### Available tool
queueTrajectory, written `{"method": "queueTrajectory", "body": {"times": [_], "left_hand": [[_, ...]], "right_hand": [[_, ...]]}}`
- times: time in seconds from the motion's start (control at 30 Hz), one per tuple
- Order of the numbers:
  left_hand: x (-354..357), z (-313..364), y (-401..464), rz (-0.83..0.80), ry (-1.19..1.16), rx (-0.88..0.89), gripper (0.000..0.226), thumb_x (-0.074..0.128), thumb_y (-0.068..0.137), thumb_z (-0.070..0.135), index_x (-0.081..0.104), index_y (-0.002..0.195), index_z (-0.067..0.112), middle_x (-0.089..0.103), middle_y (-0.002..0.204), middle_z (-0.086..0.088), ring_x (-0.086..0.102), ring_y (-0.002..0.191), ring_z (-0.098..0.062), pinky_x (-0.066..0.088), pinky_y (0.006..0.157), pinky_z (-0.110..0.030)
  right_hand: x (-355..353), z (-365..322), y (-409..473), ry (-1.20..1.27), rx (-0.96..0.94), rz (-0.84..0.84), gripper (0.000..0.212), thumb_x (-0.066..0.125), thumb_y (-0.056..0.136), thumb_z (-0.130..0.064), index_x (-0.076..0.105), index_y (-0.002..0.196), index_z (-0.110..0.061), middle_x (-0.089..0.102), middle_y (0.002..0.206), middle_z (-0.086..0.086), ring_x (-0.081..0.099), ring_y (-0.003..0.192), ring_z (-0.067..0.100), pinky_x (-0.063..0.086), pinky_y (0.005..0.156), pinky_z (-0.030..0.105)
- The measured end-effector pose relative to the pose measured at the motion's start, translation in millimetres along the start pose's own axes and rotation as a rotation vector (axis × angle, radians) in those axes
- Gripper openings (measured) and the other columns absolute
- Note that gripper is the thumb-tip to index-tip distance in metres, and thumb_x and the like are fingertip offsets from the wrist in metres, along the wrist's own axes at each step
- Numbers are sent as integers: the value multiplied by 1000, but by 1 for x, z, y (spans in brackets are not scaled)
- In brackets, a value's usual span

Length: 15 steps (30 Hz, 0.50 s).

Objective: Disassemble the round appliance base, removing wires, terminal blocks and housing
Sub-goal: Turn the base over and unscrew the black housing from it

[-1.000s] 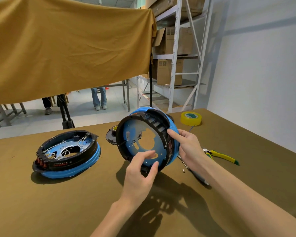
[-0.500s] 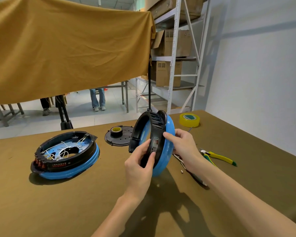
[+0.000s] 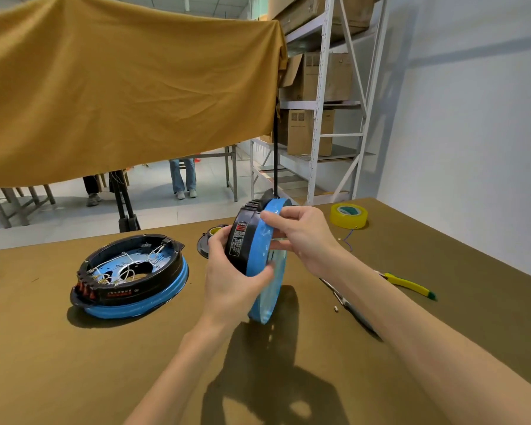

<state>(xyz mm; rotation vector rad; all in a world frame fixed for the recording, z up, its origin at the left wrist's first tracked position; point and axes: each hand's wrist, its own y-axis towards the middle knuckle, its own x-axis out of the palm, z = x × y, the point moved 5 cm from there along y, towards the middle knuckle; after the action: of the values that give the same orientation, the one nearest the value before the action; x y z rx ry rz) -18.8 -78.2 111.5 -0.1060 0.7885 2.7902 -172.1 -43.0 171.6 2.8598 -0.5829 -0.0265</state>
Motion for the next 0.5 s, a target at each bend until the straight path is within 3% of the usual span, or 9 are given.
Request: {"method": "queueTrajectory", "body": {"times": [0.1,0.17,0.23,0.37,0.43,0.5], "left_hand": [[-15,-12,4,74,-133,-181,63,89,78,21,51,126,31,71,105,14,68,94,10,55,70,-10],[-19,-26,0,60,-344,-367,38,83,85,23,61,116,26,79,96,7,75,86,-2,58,63,-17],[-20,-42,-10,30,-460,-529,23,76,90,24,70,111,16,81,95,-2,78,89,-17,61,66,-27],[-22,-71,-36,78,-598,-733,32,78,83,28,73,110,12,78,108,-16,70,112,-33,55,101,-51],[-25,-83,-45,88,-667,-788,42,81,76,28,70,112,10,78,109,-18,70,112,-33,52,105,-52],[-26,-96,-51,70,-714,-844,49,81,74,27,68,117,8,78,110,-18,71,112,-32,55,101,-48]], "right_hand": [[14,-2,-3,83,23,-216,25,72,94,-21,74,106,1,77,96,17,75,88,25,61,73,30],[14,5,-8,-149,-47,-260,18,72,93,-22,76,105,-10,77,94,9,74,88,19,62,78,33],[4,17,-12,-555,-173,-186,17,70,93,-24,76,106,-15,76,97,0,71,93,11,59,90,36],[-36,51,-21,-1215,-162,95,31,59,96,-31,61,126,-22,57,122,1,52,116,22,40,102,40],[-52,77,-29,-1456,-35,134,45,55,97,-32,46,138,-18,50,129,8,50,119,29,40,100,40],[-60,98,-34,-1531,62,101,48,54,97,-29,40,141,-15,53,129,11,56,115,31,46,93,39]]}}
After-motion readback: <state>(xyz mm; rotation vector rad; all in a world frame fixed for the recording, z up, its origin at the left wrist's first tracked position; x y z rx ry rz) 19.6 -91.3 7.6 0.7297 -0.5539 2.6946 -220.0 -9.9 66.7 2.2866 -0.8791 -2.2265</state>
